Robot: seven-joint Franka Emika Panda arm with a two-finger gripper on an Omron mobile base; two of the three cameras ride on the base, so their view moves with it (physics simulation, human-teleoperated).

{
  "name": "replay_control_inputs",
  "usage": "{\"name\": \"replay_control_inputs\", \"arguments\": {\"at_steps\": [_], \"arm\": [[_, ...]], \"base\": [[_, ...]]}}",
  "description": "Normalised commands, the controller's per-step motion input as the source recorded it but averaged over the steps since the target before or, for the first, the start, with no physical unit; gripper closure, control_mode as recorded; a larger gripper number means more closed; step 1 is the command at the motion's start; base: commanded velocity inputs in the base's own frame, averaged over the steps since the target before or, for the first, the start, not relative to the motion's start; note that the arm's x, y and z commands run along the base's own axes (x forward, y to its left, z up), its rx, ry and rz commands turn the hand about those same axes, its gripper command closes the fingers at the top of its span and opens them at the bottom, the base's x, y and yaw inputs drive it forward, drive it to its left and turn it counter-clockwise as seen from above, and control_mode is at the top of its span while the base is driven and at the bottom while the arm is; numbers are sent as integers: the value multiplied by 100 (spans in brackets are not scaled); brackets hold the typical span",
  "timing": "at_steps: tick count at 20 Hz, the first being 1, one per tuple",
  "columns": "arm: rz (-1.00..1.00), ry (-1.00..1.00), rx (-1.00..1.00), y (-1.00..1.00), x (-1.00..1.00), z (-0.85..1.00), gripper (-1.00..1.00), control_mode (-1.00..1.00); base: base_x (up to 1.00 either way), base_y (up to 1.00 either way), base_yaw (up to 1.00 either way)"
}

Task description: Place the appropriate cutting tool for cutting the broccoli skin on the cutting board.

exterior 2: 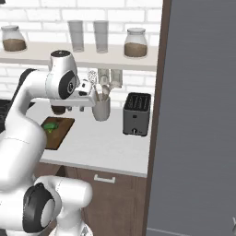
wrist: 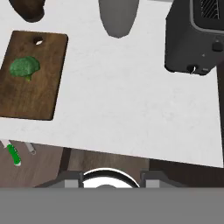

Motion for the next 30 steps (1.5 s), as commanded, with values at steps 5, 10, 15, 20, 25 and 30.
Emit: {"name": "replay_control_inputs", "arguments": {"at_steps": [5, 10, 15, 20, 25, 30], "arm": [[0, -3, 0, 20, -50, 0, -100, -100], [0, 0, 0, 68, -54, -25, -100, -100], [-3, 5, 0, 97, -4, -54, -100, -100], [0, 8, 4, 78, -21, -66, -100, -100], [0, 6, 12, 40, -29, -46, -100, -100], [0, 7, 1, 8, -8, -48, -100, -100]], "base": [[0, 0, 0], [0, 0, 0], [0, 0, 0], [0, 0, 0], [0, 0, 0], [0, 0, 0]]}}
